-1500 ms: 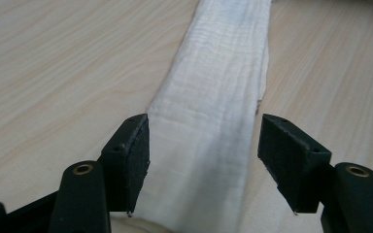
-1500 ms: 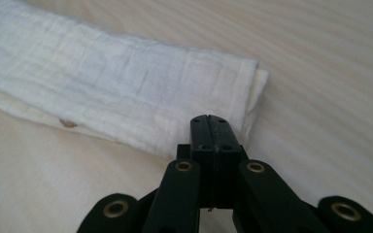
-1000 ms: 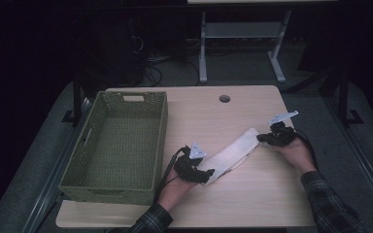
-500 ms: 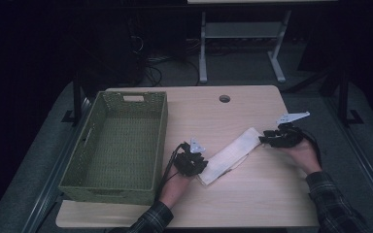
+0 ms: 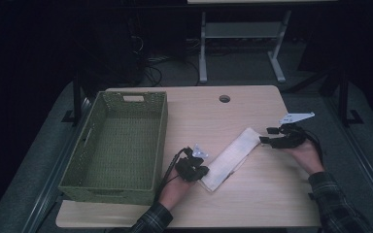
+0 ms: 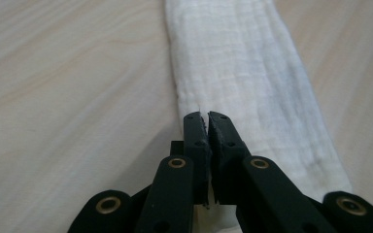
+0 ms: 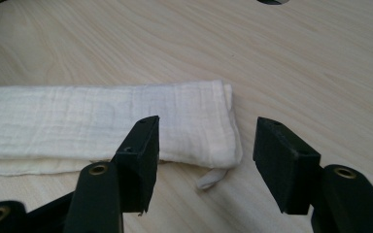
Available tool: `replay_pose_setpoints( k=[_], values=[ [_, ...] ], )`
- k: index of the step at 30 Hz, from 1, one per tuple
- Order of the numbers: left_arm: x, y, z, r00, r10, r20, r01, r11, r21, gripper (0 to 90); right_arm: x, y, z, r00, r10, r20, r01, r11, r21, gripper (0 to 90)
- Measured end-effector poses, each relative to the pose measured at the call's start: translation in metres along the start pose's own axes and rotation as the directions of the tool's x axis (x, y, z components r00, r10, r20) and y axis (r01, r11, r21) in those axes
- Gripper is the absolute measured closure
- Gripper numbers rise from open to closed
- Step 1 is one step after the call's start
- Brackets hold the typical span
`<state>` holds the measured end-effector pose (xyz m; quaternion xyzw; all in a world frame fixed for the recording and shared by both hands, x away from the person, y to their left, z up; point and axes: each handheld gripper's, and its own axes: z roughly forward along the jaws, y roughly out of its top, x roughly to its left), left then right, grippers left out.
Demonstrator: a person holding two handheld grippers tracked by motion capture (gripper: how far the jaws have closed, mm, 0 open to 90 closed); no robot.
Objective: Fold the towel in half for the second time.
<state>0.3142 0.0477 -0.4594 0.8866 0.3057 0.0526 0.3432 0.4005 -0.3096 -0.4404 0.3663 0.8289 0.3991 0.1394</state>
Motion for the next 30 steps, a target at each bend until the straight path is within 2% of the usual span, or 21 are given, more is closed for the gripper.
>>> replay_pose_setpoints(
  k=[1,2,3,5,6,7,8,11,14,17,20,24,25,28,29,30],
  values=[
    [-0.005,-0.001,0.000,0.9997,0.006,0.024,-0.006,1.0000,0.004,86.1,0.001,0.000,0.001,1.0000,-0.009,-0.003,0.009,1.000,0.006,41.7],
    [-0.005,-0.001,0.000,0.9997,0.006,0.024,-0.006,1.0000,0.004,86.1,0.001,0.000,0.001,1.0000,-0.009,-0.003,0.009,1.000,0.006,41.7],
    [-0.009,-0.001,0.001,0.9986,0.022,0.048,-0.023,0.9997,0.010,86.1,0.003,0.000,0.003,0.9999,-0.012,-0.011,0.012,1.000,0.010,41.7],
    [-0.014,0.000,0.001,0.9964,0.048,0.070,-0.050,0.9986,0.019,86.1,0.004,0.000,0.004,0.9996,-0.018,-0.023,0.019,1.000,0.012,41.7],
    [-0.014,0.000,0.001,0.9964,0.048,0.070,-0.050,0.9986,0.019,86.1,0.005,0.000,0.005,0.9994,-0.021,-0.026,0.022,1.000,0.012,41.6],
    [-0.019,0.001,0.003,0.9928,0.069,0.098,-0.072,0.9971,0.025,86.1,0.006,0.000,0.006,0.9993,-0.024,-0.029,0.024,1.000,0.012,41.6],
    [-0.023,0.002,0.004,0.9916,0.070,0.109,-0.073,0.9970,0.024,86.1,0.007,0.001,0.006,0.9993,-0.018,-0.032,0.018,1.000,0.015,41.6],
    [-0.033,0.003,0.007,0.9832,0.116,0.141,-0.121,0.9923,0.028,86.1,0.009,0.001,0.008,0.9988,-0.025,-0.041,0.026,1.000,0.016,41.7],
    [-0.043,0.004,0.010,0.9758,0.140,0.167,-0.146,0.9891,0.020,86.0,0.011,0.001,0.009,0.9982,-0.036,-0.048,0.037,0.999,0.015,41.6],
    [-0.054,0.006,0.014,0.9645,0.177,0.196,-0.183,0.9830,0.012,85.9,0.013,0.002,0.011,0.9977,-0.035,-0.058,0.037,0.999,0.020,41.6],
    [-0.064,0.010,0.018,0.9532,0.230,0.197,-0.237,0.9715,0.013,85.6,0.015,0.002,0.012,0.9968,-0.043,-0.067,0.045,0.999,0.022,41.6],
    [-0.073,0.013,0.023,0.9471,0.240,0.214,-0.247,0.9690,0.008,85.4,0.016,0.003,0.013,0.9957,-0.051,-0.077,0.053,0.998,0.021,41.6],
    [-0.077,0.016,0.026,0.9411,0.253,0.225,-0.261,0.9652,0.008,85.3,0.018,0.004,0.015,0.9955,-0.052,-0.080,0.054,0.998,0.024,41.6],
    [-0.082,0.018,0.029,0.9387,0.253,0.234,-0.262,0.9650,0.008,84.8,0.019,0.005,0.016,0.9951,-0.052,-0.085,0.054,0.998,0.028,41.6],
    [-0.085,0.021,0.032,0.9320,0.268,0.244,-0.278,0.9606,0.005,84.6,0.020,0.005,0.017,0.9939,-0.066,-0.089,0.069,0.997,0.028,41.6],
    [-0.088,0.021,0.034,0.9319,0.265,0.247,-0.272,0.9622,-0.007,84.5,0.021,0.005,0.017,0.9936,-0.059,-0.096,0.062,0.998,0.030,41.6]
  ],
)
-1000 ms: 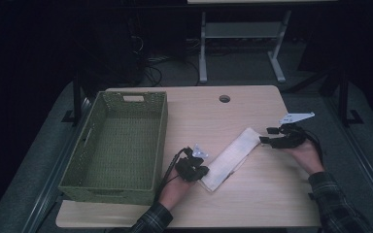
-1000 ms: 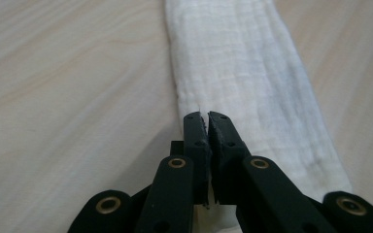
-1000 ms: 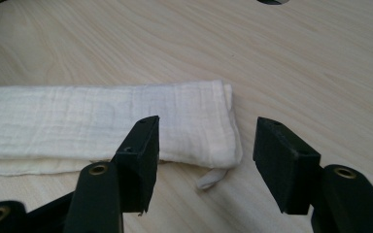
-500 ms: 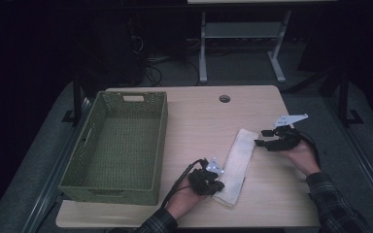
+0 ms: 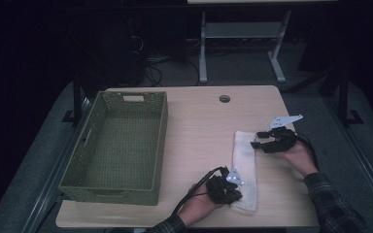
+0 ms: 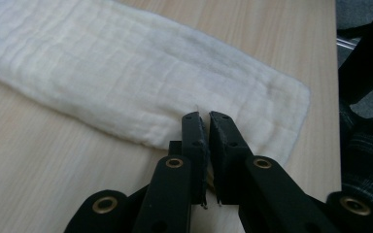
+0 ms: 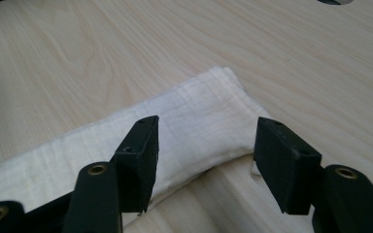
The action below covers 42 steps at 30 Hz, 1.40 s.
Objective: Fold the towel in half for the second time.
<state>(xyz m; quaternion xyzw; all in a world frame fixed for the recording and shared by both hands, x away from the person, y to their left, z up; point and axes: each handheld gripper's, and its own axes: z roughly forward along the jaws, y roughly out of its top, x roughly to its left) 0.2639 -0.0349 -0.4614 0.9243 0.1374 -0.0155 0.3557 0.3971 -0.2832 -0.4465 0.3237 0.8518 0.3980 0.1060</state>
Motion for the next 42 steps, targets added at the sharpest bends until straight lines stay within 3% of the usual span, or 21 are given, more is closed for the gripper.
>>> replay_pose_setpoints(
  k=[8,11,14,15,21,29,32,33,35,39,42],
  values=[
    [-0.001,0.007,0.009,0.9987,-0.006,0.050,0.007,0.9998,-0.017,81.7,0.003,0.000,0.002,0.9999,-0.009,-0.011,0.009,1.000,0.009,41.6],
    [0.005,0.011,0.004,0.9983,0.015,0.056,-0.014,0.9997,-0.021,72.6,0.001,0.000,0.002,0.9998,-0.018,-0.013,0.018,1.000,0.005,41.6],
    [0.010,0.016,0.002,0.9987,0.018,0.048,-0.017,0.9995,-0.028,58.0,0.001,0.000,0.002,0.9998,-0.013,-0.013,0.013,1.000,0.002,41.6],
    [0.017,0.022,0.002,0.9966,0.057,0.059,-0.057,0.9984,-0.006,53.9,0.002,-0.001,0.001,0.9998,-0.009,-0.017,0.009,1.000,0.001,41.6],
    [0.028,0.034,0.013,0.9898,0.123,0.072,-0.123,0.9924,-0.003,39.1,0.001,-0.001,0.002,0.9997,-0.019,-0.014,0.019,1.000,0.004,41.5],
    [0.042,0.046,0.022,0.9801,0.177,0.091,-0.176,0.9842,-0.011,25.8,-0.001,-0.003,0.001,0.9998,-0.011,-0.015,0.011,1.000,0.005,41.5],
    [0.042,0.044,0.028,0.9809,0.170,0.095,-0.169,0.9855,-0.009,18.8,-0.002,-0.003,0.001,0.9999,-0.009,-0.013,0.009,1.000,0.005,41.5],
    [0.040,0.041,0.033,0.9771,0.190,0.096,-0.192,0.9812,0.014,17.0,-0.002,-0.003,0.001,0.9999,-0.010,-0.012,0.010,1.000,0.005,41.5],
    [0.038,0.039,0.036,0.9730,0.217,0.077,-0.219,0.9754,0.019,14.7,-0.003,-0.003,0.001,0.9999,-0.008,-0.011,0.008,1.000,0.007,41.5],
    [0.037,0.038,0.037,0.9719,0.226,0.064,-0.228,0.9734,0.021,14.5,-0.003,-0.004,0.001,0.9999,-0.005,-0.013,0.005,1.000,0.005,41.5],
    [0.035,0.039,0.037,0.9748,0.218,0.047,-0.219,0.9753,0.024,16.1,-0.002,-0.004,0.000,0.9999,-0.003,-0.013,0.003,1.000,0.004,41.5]
  ],
)
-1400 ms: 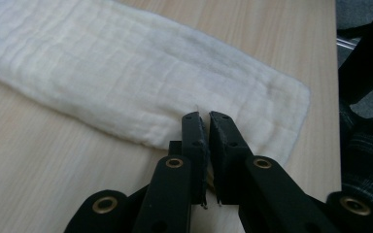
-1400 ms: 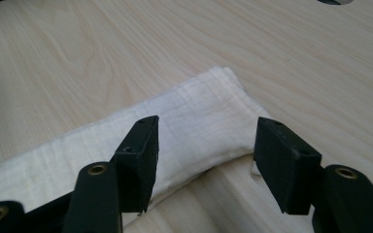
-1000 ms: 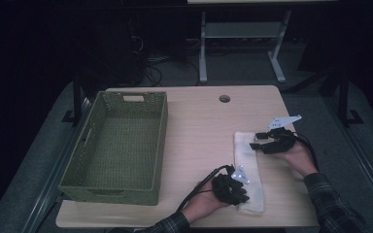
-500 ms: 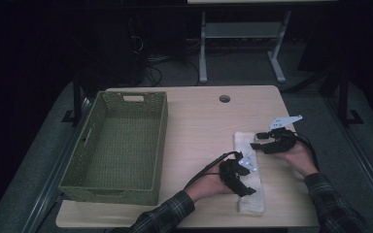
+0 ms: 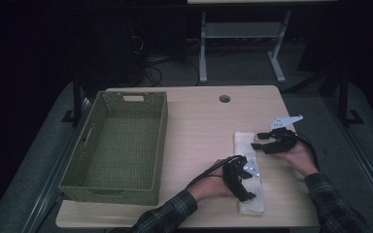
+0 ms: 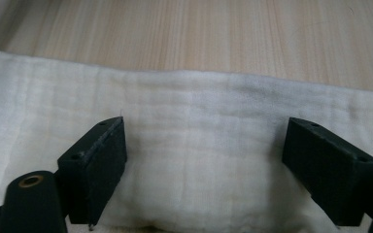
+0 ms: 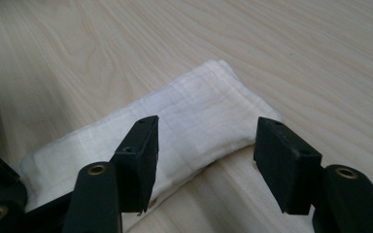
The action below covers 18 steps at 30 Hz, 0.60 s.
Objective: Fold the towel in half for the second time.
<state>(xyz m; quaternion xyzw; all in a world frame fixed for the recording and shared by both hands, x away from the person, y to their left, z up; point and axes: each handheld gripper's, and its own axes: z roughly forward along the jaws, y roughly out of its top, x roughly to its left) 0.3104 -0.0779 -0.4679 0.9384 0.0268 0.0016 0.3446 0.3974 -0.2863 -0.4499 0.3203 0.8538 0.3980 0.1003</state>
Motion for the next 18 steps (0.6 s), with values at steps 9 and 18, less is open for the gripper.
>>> replay_pose_setpoints(
  k=[9,18],
  values=[
    [-0.005,-0.004,-0.012,0.9981,-0.054,-0.029,0.054,0.9985,0.005,46.4,0.001,0.001,-0.001,0.9990,-0.029,-0.034,0.029,0.999,-0.015,41.0],
    [-0.007,-0.007,-0.018,0.9913,-0.126,0.038,0.125,0.9919,0.022,73.6,0.004,0.013,0.004,0.9796,-0.133,-0.150,0.136,0.991,0.005,40.9]
  ],
)
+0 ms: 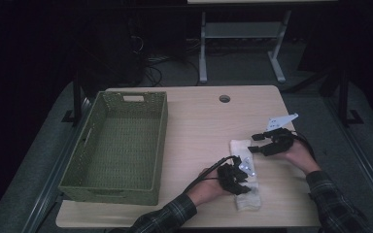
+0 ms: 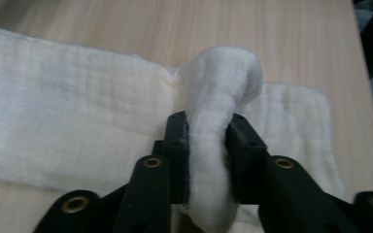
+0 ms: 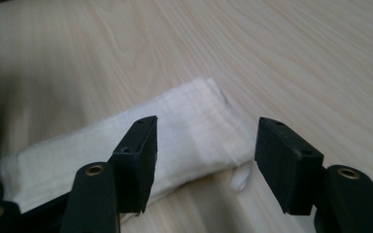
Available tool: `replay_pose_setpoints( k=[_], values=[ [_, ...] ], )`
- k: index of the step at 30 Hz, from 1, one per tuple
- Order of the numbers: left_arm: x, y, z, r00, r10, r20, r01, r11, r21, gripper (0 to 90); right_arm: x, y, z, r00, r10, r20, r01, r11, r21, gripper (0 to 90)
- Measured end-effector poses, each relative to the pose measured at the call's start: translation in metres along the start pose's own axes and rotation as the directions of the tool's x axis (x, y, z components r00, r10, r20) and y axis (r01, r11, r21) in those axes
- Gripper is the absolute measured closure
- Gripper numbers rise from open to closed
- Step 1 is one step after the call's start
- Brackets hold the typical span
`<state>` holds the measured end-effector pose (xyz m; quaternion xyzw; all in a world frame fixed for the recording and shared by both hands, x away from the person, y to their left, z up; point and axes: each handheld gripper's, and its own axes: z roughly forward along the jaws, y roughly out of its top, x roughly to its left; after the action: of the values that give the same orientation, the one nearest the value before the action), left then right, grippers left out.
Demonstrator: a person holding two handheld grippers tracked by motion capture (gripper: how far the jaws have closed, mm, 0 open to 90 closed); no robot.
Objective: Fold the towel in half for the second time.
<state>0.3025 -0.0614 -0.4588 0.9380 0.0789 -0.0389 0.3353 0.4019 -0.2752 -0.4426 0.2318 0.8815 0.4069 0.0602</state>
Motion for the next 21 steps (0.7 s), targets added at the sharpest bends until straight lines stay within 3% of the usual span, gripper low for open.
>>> replay_pose_setpoints(
  k=[4,7,14,21],
  values=[
    [0.003,-0.001,0.000,0.9996,-0.022,0.016,0.022,0.9997,-0.005,76.3,-0.002,0.012,0.015,0.9971,-0.043,-0.062,0.045,0.999,0.027,41.7],
    [0.004,-0.001,0.000,0.9994,-0.025,0.025,0.025,0.9997,-0.006,76.8,-0.005,0.017,0.028,0.9942,-0.082,-0.069,0.086,0.995,0.053,41.1],
    [0.005,-0.002,-0.001,0.9992,-0.029,0.027,0.030,0.9995,-0.008,77.1,-0.019,0.020,0.045,0.9899,-0.089,-0.110,0.099,0.990,0.096,41.2],
    [0.006,-0.002,0.000,0.9988,-0.039,0.028,0.040,0.9991,-0.016,77.3,-0.016,0.017,0.058,0.9890,-0.096,-0.113,0.109,0.987,0.117,43.9]
  ],
)
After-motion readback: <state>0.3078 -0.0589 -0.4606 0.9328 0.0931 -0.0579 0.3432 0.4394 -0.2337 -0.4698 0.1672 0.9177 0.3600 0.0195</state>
